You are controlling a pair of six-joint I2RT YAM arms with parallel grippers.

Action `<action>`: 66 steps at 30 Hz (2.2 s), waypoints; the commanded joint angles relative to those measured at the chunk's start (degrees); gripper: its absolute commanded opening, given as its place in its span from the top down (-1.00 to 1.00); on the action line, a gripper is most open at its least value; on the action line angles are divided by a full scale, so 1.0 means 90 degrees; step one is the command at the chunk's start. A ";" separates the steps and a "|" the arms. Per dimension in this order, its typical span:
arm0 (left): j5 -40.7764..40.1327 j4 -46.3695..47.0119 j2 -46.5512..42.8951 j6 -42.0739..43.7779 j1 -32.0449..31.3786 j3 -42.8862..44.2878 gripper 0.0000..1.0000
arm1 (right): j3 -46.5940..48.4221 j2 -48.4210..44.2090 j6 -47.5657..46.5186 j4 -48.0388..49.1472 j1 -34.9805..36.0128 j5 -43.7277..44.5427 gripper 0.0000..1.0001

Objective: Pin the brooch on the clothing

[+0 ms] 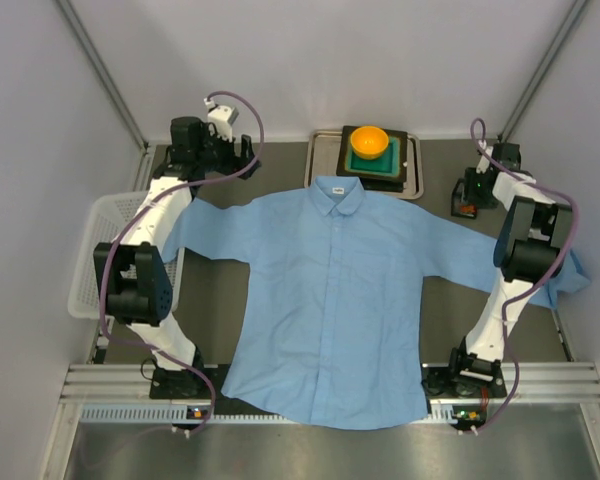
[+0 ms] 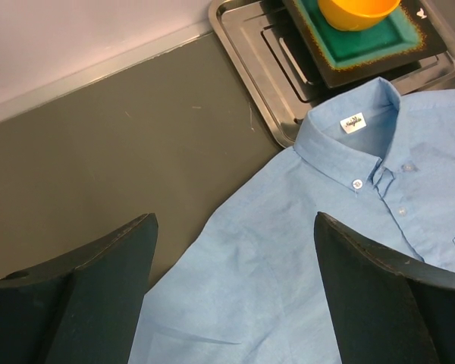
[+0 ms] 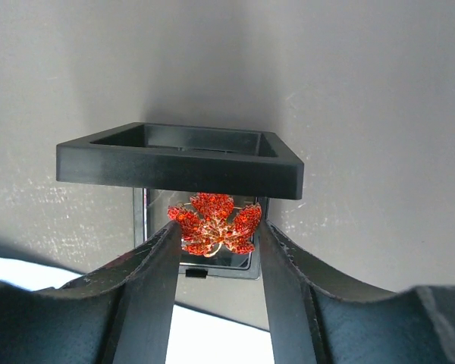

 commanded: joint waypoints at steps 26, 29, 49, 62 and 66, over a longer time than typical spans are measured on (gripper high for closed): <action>-0.0036 0.0088 0.0181 -0.0021 -0.0046 0.0399 -0.75 | 0.0413 0.0254 -0.0414 -0.0191 -0.0039 -0.0107 -0.01; -0.0037 0.0049 0.0210 0.0009 -0.0046 0.0439 -0.75 | 0.0433 0.0263 -0.0414 -0.0230 -0.0039 -0.0097 0.03; -0.0007 0.0088 0.0191 -0.0128 -0.0046 0.0458 -0.74 | 0.0238 -0.0595 -0.0580 -0.0337 -0.0039 -0.0341 0.28; 0.0753 0.0088 -0.0131 0.0388 -0.0036 0.0156 -0.81 | -0.0250 -0.1611 -0.0678 -0.1098 -0.0010 -0.1443 0.27; 0.1863 0.0068 -0.0540 0.1208 -0.0065 -0.0341 -0.83 | -0.0563 -0.2177 -0.0766 -0.1547 0.0234 -0.2223 0.27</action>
